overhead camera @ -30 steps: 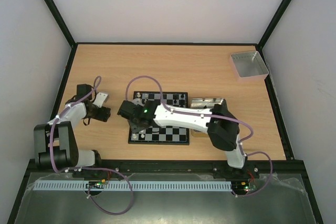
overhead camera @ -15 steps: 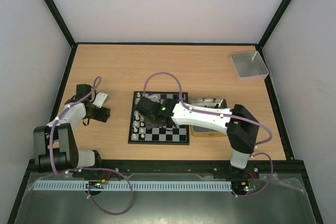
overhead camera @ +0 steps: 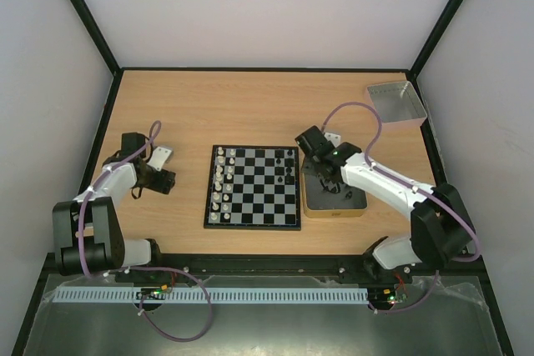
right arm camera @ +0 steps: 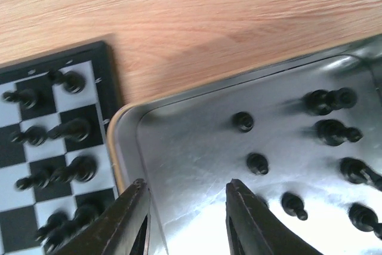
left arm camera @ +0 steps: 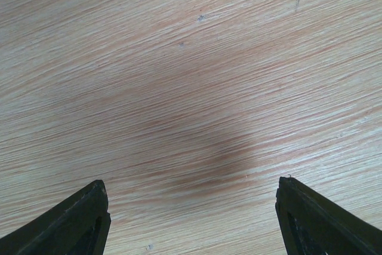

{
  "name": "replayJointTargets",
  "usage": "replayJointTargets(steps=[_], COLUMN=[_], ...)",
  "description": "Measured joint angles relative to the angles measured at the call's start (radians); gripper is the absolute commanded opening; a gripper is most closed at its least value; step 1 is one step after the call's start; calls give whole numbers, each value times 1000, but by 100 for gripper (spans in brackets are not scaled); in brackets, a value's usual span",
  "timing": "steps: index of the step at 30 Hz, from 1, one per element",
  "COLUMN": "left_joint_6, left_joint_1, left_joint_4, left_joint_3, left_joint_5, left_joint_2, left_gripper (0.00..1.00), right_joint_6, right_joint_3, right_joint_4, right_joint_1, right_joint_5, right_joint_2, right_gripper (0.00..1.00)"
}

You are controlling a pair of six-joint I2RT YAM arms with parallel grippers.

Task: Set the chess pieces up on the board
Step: Pick up the chess piece from the storage box.

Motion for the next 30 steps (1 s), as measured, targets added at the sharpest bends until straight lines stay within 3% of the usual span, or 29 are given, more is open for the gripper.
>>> replayJointTargets(steps=[14, 25, 30], left_joint_6=[-19, -35, -40], left_joint_1=[-53, -98, -111], left_joint_4=[24, 50, 51], left_joint_3=[0, -9, -19], left_joint_5=[-2, -35, -51], left_joint_2=[18, 18, 17], left_gripper=[76, 76, 76], right_joint_6=[-43, -61, -66], right_joint_3=[-10, -11, -19], right_joint_4=[126, 173, 184], right_joint_1=[-234, -248, -254], right_joint_5=[-114, -173, -176], right_joint_2=[155, 253, 253], right_gripper=[31, 28, 21])
